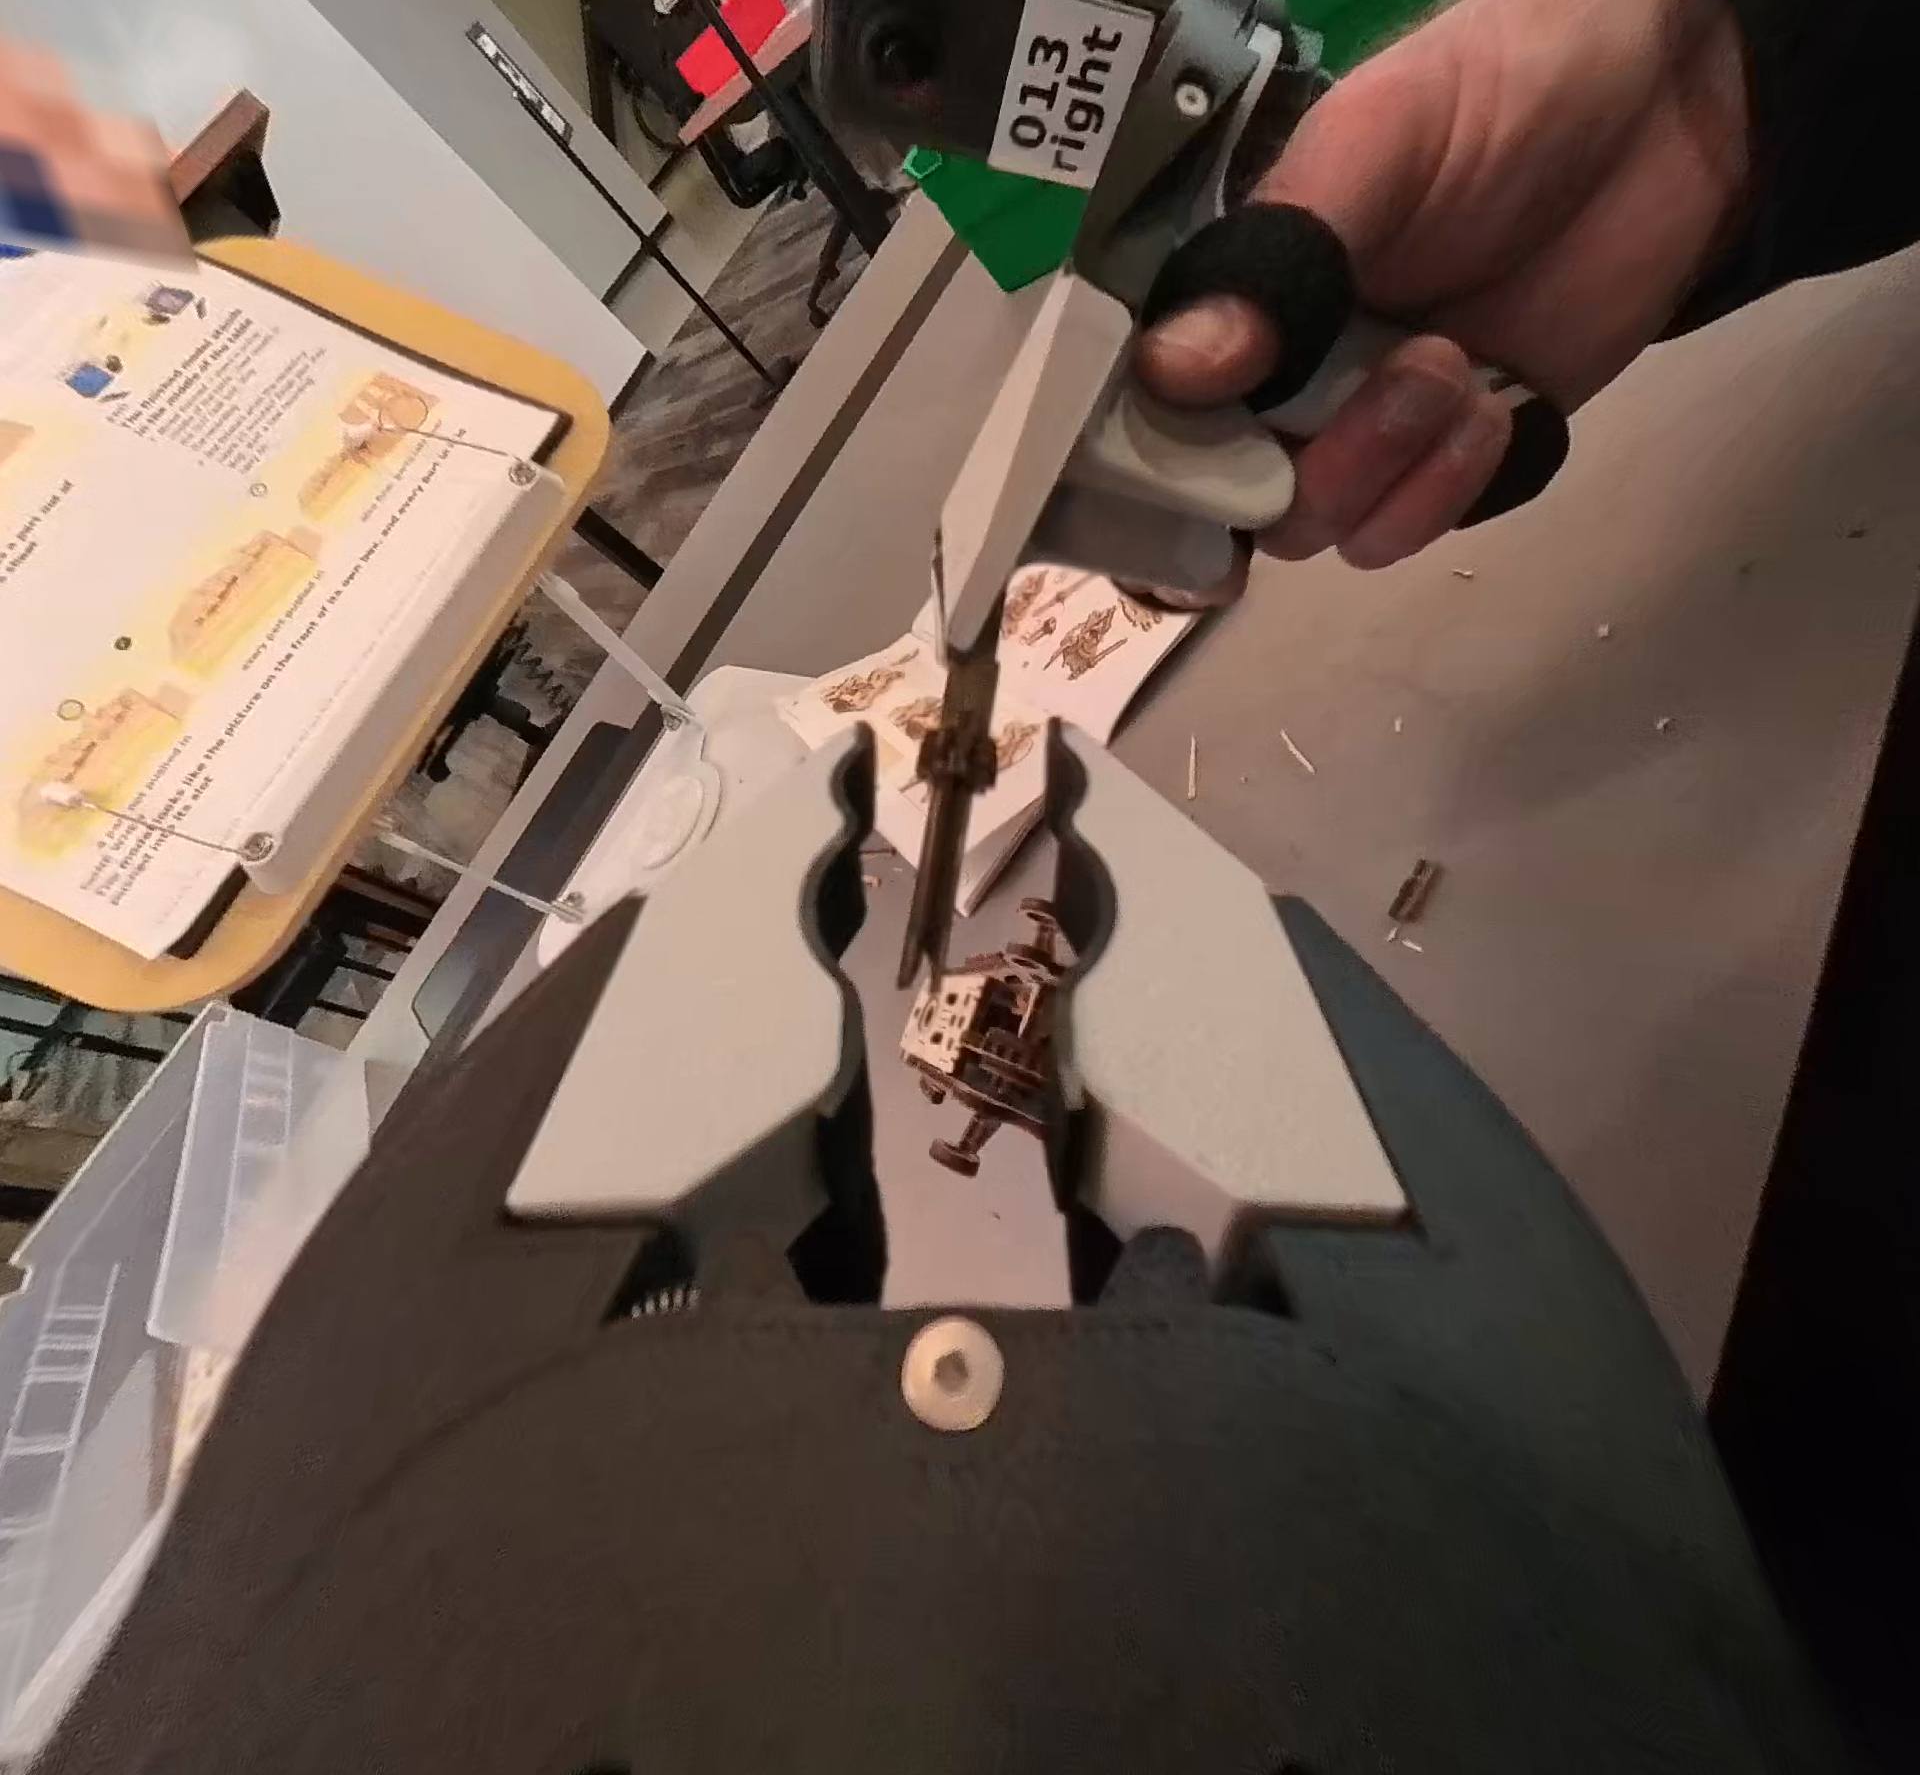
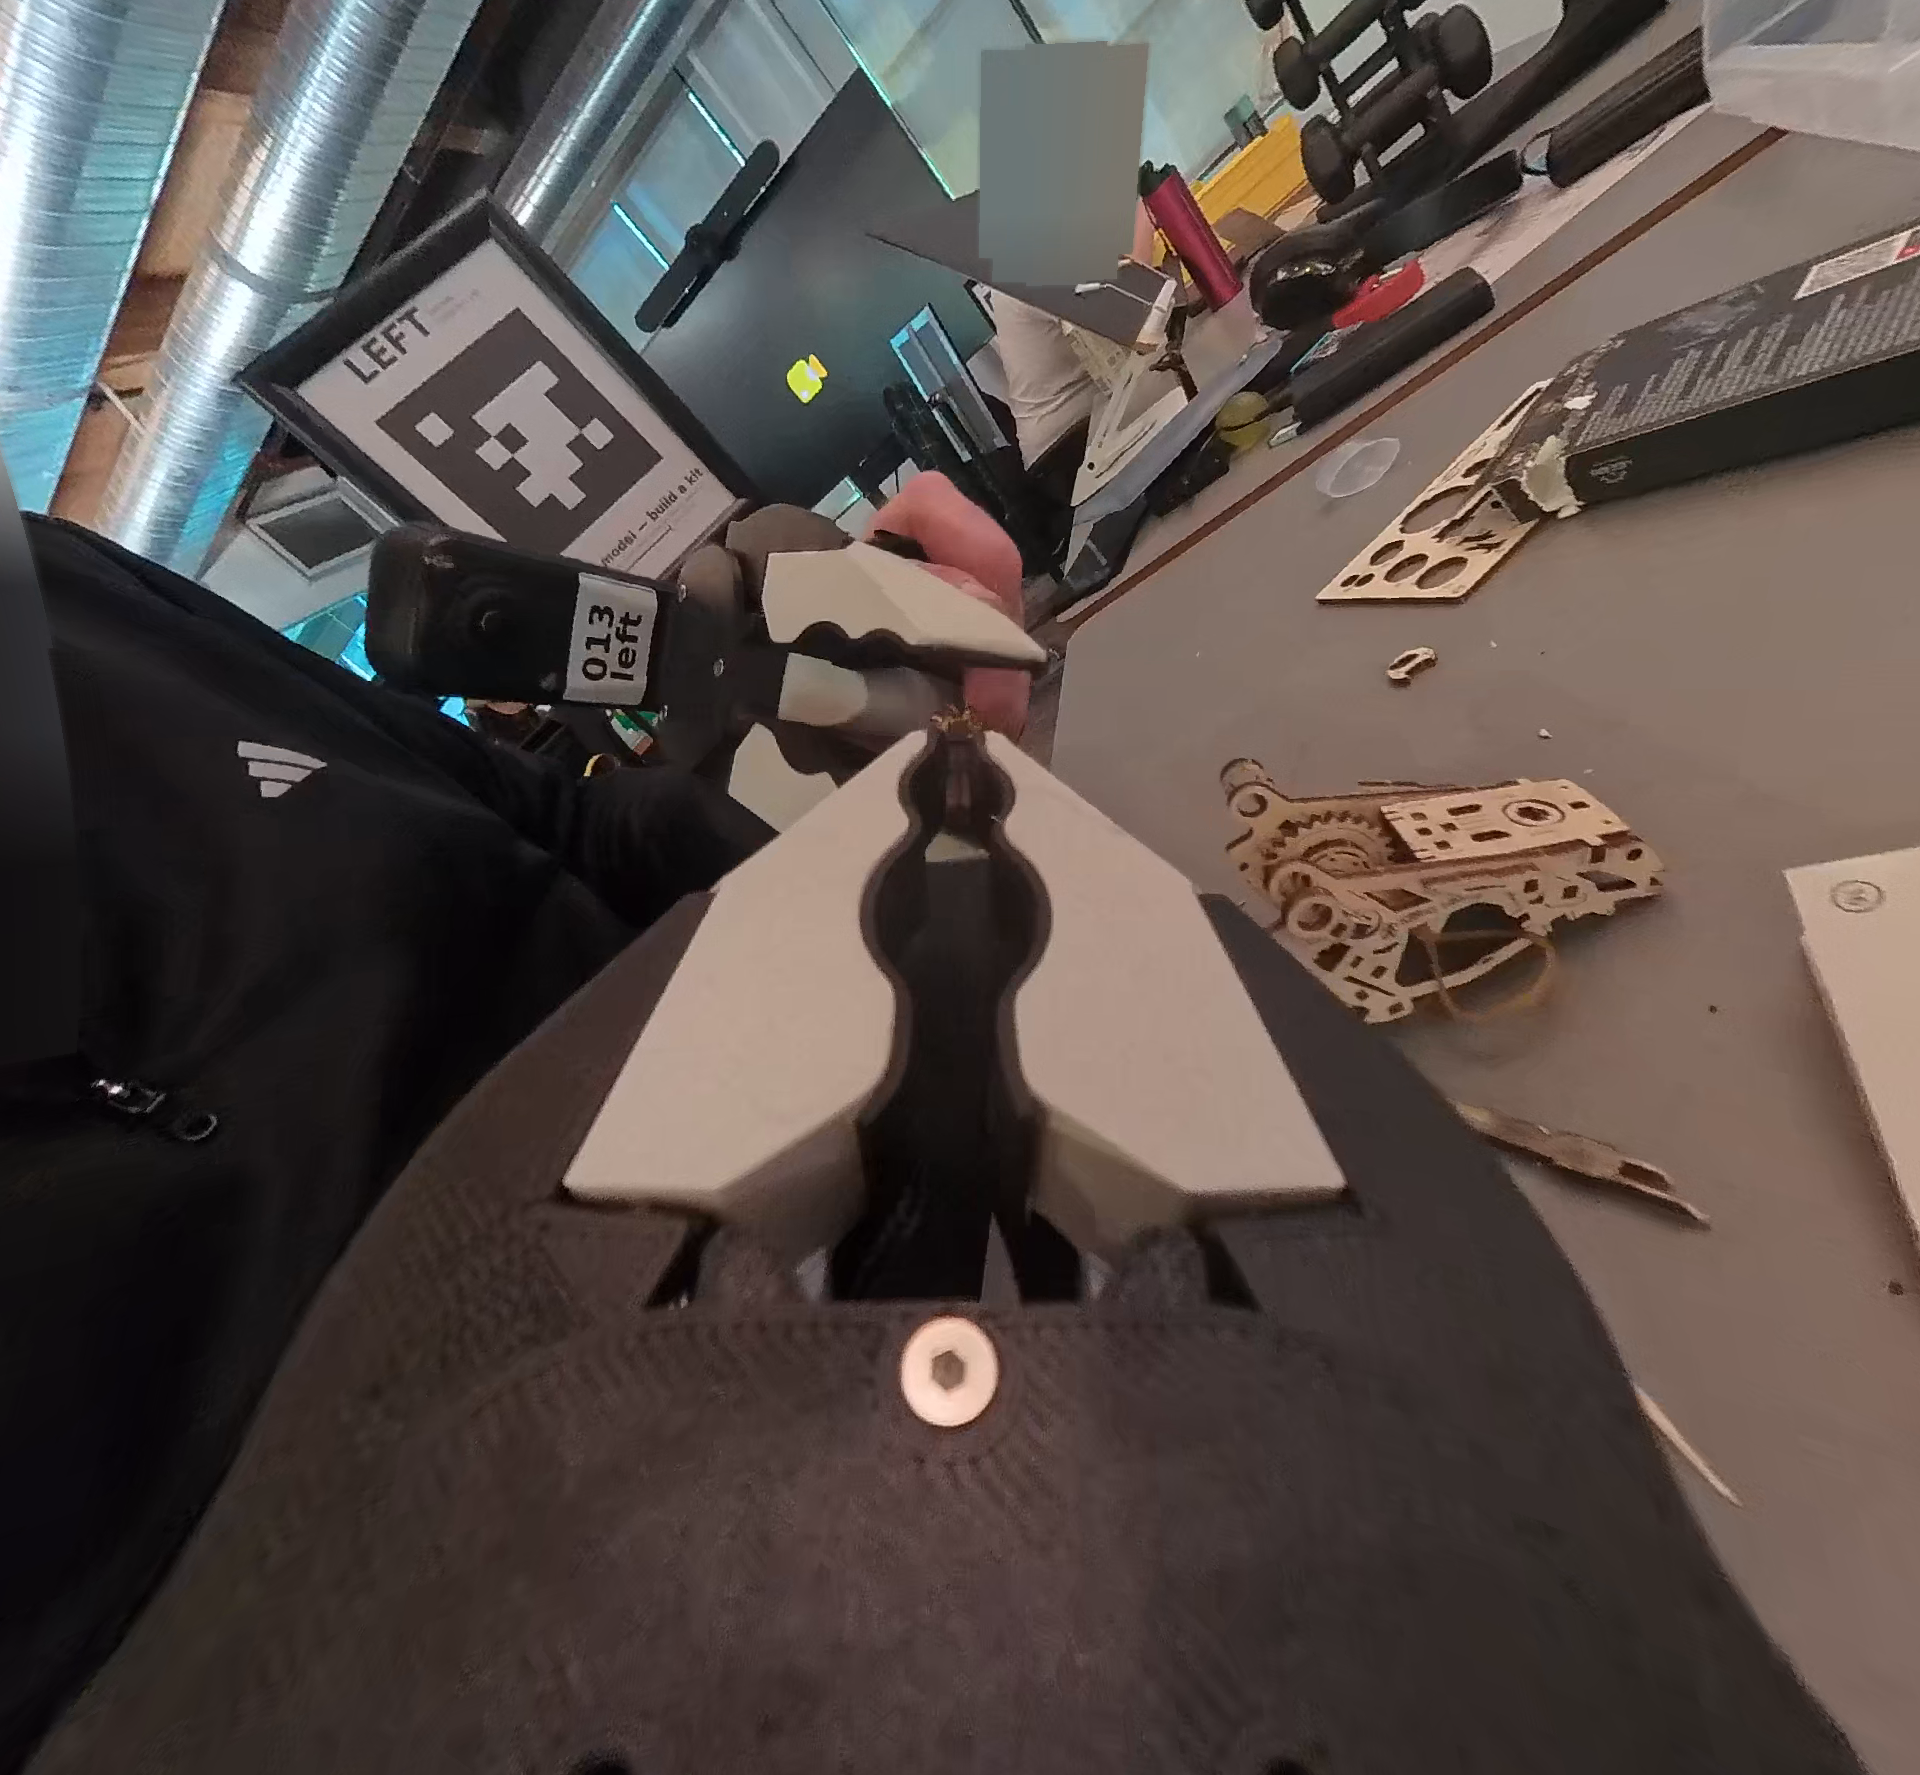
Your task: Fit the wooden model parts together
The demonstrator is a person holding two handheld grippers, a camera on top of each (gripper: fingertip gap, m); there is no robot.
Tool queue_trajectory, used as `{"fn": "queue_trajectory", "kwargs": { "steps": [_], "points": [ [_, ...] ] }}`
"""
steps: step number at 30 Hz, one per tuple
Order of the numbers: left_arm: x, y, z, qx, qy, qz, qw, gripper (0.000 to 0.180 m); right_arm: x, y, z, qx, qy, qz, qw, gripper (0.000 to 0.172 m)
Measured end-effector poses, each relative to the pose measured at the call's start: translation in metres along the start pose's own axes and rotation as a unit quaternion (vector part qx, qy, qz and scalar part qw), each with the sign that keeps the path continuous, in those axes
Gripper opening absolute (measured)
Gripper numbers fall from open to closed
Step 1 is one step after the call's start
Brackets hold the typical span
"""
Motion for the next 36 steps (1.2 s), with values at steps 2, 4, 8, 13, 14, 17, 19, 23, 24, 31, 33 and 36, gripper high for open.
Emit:
{"fn": "queue_trajectory", "kwargs": {
  "steps": [2,4,8,13,14,17,19,23,24,31,33,36],
  "points": [
    [-0.001,-0.002,0.002,-0.015,-0.008,0.009,1.000,0.013,-0.005,-0.004,0.000,0.003,-0.004,0.005,1.000,0.001],
    [0.002,-0.001,0.003,-0.013,-0.006,0.001,1.000,0.012,-0.006,-0.007,0.000,0.012,-0.010,0.003,1.000,0.001],
    [0.005,0.002,0.008,-0.027,0.003,-0.001,1.000,0.012,-0.013,-0.014,-0.003,0.049,-0.046,-0.008,0.998,0.011],
    [0.008,0.000,0.015,-0.037,0.012,0.006,0.999,0.012,-0.017,-0.020,-0.001,0.076,-0.071,-0.017,0.994,0.002],
    [0.008,0.001,0.015,-0.038,0.009,0.005,0.999,0.012,-0.017,-0.021,-0.002,0.086,-0.073,-0.021,0.993,0.002],
    [0.013,0.000,0.020,-0.039,0.010,-0.001,0.999,0.012,-0.017,-0.027,-0.001,0.087,-0.060,-0.011,0.994,0.002],
    [0.013,0.003,0.021,-0.046,0.003,-0.001,0.999,0.011,-0.015,-0.029,-0.003,0.090,-0.064,-0.007,0.994,0.001],
    [0.014,0.005,0.027,-0.009,0.007,-0.015,1.000,0.012,-0.010,-0.036,-0.003,0.099,-0.060,-0.002,0.993,0.001],
    [0.016,0.005,0.027,-0.001,0.007,-0.017,1.000,0.012,-0.008,-0.037,-0.003,0.099,-0.057,-0.001,0.993,0.001],
    [0.017,0.010,0.029,0.037,0.012,-0.059,0.997,0.012,0.003,-0.042,-0.006,0.119,-0.069,-0.001,0.990,0.002],
    [0.018,0.009,0.030,0.052,0.011,-0.080,0.995,0.012,0.004,-0.043,-0.005,0.122,-0.064,-0.001,0.990,0.002],
    [0.019,0.012,0.033,0.075,0.016,-0.103,0.992,0.012,0.006,-0.048,-0.006,0.159,-0.086,-0.018,0.983,0.002]
  ]
}}
Point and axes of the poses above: each gripper's, where its closed fingertips meet, x back along the fingers, z out of its top, y = z × x across the jaws, the point moved 2 cm from there along x, back along the fingers, and after that the axes turned 6 degrees about z, right-handed, at the moved point
